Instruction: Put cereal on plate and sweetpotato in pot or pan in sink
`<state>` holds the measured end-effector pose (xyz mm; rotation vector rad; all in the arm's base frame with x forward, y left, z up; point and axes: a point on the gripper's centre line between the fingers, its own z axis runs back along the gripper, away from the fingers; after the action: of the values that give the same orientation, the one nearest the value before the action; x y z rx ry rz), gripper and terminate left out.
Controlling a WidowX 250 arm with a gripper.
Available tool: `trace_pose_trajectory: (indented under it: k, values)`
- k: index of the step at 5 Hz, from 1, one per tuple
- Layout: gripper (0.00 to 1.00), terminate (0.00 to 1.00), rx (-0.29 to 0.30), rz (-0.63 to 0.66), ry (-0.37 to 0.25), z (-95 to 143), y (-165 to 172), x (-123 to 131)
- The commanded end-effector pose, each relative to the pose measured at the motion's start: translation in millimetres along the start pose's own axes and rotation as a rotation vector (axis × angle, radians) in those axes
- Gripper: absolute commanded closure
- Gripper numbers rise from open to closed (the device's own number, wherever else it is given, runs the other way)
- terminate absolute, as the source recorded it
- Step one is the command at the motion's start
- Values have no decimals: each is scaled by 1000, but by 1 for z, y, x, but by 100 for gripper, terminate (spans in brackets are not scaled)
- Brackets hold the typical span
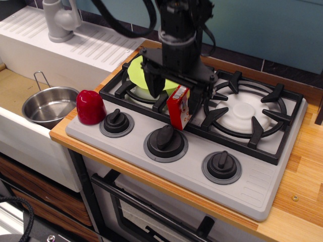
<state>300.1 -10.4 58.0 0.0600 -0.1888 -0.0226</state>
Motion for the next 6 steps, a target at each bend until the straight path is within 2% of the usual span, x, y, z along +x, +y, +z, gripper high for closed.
trace_pose_trajectory:
  k: [1,2,3,5,6]
  values:
    - [0,0,-23,3,-54,-12,-7,13]
    - [100,0,-8,10,-40,-11,-6,15]
    - [100,0,3,4,-21,-3,-4,15]
    - [100,0,26,0,57,39,-2,8]
    - [100,0,33,-7,69,52,0,10]
